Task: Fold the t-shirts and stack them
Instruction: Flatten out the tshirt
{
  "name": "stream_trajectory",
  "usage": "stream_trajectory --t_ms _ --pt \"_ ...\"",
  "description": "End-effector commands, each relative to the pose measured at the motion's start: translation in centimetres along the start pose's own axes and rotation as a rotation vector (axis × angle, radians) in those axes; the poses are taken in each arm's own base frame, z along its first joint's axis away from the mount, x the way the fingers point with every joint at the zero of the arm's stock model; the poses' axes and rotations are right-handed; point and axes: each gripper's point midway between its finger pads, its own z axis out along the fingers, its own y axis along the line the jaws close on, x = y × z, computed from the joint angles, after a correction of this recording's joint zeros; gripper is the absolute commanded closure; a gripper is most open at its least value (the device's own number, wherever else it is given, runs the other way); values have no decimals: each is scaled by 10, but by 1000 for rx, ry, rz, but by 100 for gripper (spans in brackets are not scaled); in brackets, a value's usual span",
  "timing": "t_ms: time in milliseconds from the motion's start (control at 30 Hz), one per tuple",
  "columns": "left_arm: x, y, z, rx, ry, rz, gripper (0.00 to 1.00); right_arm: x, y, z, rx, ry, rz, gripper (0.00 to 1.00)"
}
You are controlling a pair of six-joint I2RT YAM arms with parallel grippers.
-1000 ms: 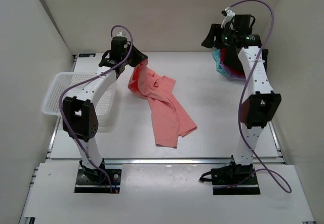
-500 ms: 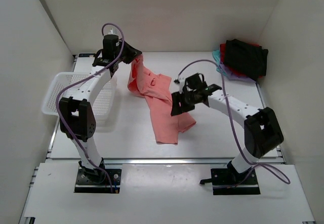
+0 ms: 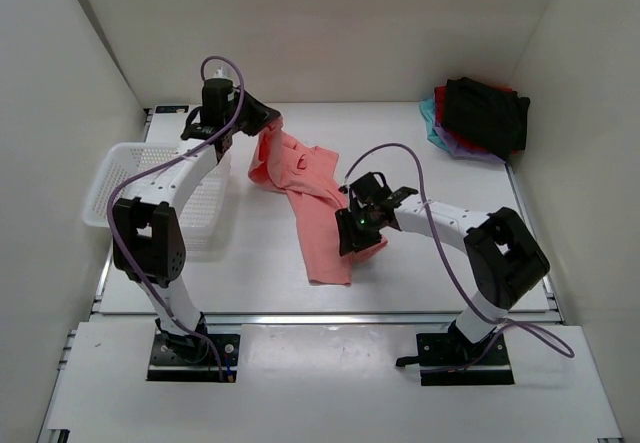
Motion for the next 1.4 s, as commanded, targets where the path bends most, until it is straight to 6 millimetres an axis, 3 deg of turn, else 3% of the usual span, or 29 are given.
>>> stream_trajectory --t_ms 0,167,267,333,367,400,467,500,533,633,700,733,767,867,933,1133,1267,1367 --pt "-15 -30 -31 82 -46 17 100 17 2 4 41 12 48 57" --pt "-9 -30 -39 88 -37 19 100 44 0 14 62 75 76 55" --pt "-8 -25 -43 82 -41 23 100 56 3 20 52 104 73 62" --pt "-5 -28 -49 90 -41 25 100 49 11 20 19 92 63 73" --pt "-10 -34 -56 126 -49 45 100 14 19 -2 -2 24 8 99" --pt "-15 -39 -60 140 -66 51 100 11 14 -3 2 19 3 100" --pt "-23 -54 -67 209 -79 65 100 -32 18 -42 10 -103 -31 100" --pt "-31 -64 -75 253 -98 73 100 -50 4 -56 37 -151 -24 99" --pt "-36 -71 -80 278 -104 83 100 -77 -4 -88 78 -247 -48 100" --pt "-55 -106 -113 356 -165 150 100 -129 -19 -175 173 -474 -84 100" --pt "-62 -126 -138 406 -192 176 100 -149 -25 -236 235 -613 -110 100" --pt "-64 -130 -146 420 -204 175 100 -151 -32 -257 257 -652 -113 100" --pt "-66 -144 -172 463 -235 185 100 -155 -37 -287 293 -718 -119 100" --pt "-62 -158 -210 521 -255 213 100 -147 -40 -360 400 -881 -129 100" --pt "-58 -170 -250 562 -294 250 100 -128 -51 -412 508 -1002 -76 100" --pt "-43 -187 -347 635 -457 315 100 -73 -55 -517 714 -1261 -49 100" --pt "-39 -185 -373 634 -516 304 100 -55 -49 -560 844 -1385 -63 100" --pt "-35 -177 -360 636 -496 285 100 -67 -56 -568 884 -1409 -63 100"
